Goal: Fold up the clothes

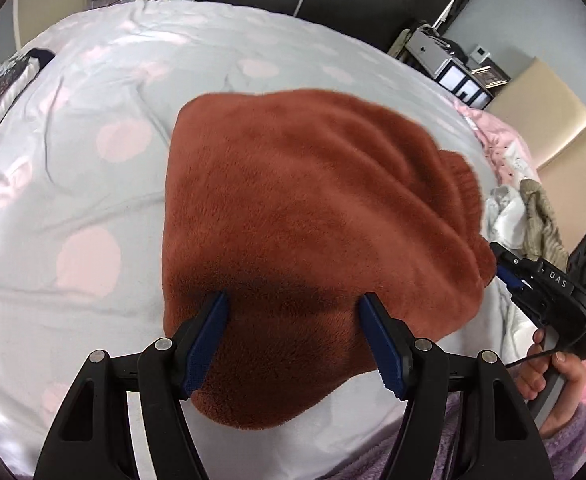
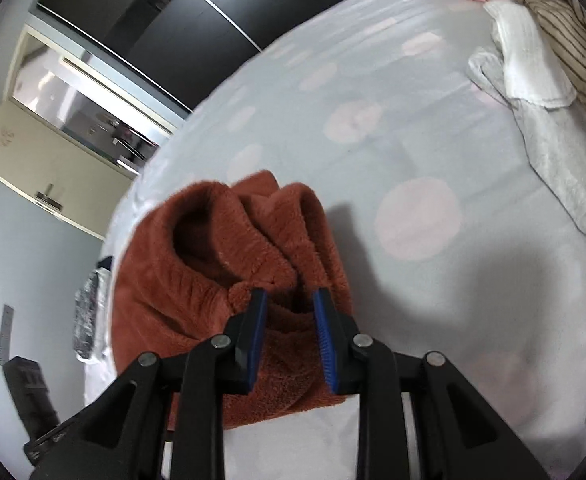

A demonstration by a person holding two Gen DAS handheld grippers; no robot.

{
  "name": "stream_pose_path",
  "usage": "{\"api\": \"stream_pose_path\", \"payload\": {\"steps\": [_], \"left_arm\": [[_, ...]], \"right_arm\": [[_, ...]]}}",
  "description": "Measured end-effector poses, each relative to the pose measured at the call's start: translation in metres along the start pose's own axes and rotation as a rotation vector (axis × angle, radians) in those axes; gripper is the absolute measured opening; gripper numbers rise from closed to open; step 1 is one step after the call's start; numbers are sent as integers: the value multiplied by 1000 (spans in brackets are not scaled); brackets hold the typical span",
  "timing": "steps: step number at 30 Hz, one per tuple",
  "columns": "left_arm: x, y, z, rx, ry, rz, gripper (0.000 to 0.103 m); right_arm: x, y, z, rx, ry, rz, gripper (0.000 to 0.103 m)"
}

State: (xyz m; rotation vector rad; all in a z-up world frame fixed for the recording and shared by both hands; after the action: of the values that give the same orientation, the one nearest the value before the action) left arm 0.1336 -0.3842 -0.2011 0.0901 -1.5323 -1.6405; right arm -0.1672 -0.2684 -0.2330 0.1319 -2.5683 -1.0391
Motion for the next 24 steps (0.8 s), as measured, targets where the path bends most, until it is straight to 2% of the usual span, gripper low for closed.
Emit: {"api": "stream_pose_path", "payload": {"steps": [4,7,8,12,16,18,20,24], "left_arm": [[18,15,-4,22,-69,57,69],[26,14,-20,42,-80,108,69],[25,9,-27,27,-64,117,69],[22,-10,-42,-60,20,100,69],[23,-12,-52,-74,40,96,69],[24,-14,-54,-85,56,93,69],[25,-17,-56,-92,75,85,69],[21,-11,-59,-94,81,92,69]], "right_arm": [[6,33,-26,85,73,96,25],[13,28,-58,133,166,30,44],[15,25,-69,132,203,5,46],[12,-2,-97,64,349,-103,46],[19,-40,-92,10,288,-220,46],[17,-55,-84,13,233,-291,38],[11,-57,-82,33,229,-321,12],[11,-28,-98,81,246,-265,9]]}}
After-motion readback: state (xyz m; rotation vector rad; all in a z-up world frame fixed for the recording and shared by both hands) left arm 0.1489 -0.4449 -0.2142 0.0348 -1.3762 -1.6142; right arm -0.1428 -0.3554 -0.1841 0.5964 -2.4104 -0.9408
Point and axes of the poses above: each gripper's, at about its wrist camera, not at the fingertips, and y roughly against the way its jaws point, z to its right, x to its top, the point moved 4 cm from there along -y, roughly the way its jaws point, and after that the axes turned 12 degrees about -y, right-handed, at the moved point
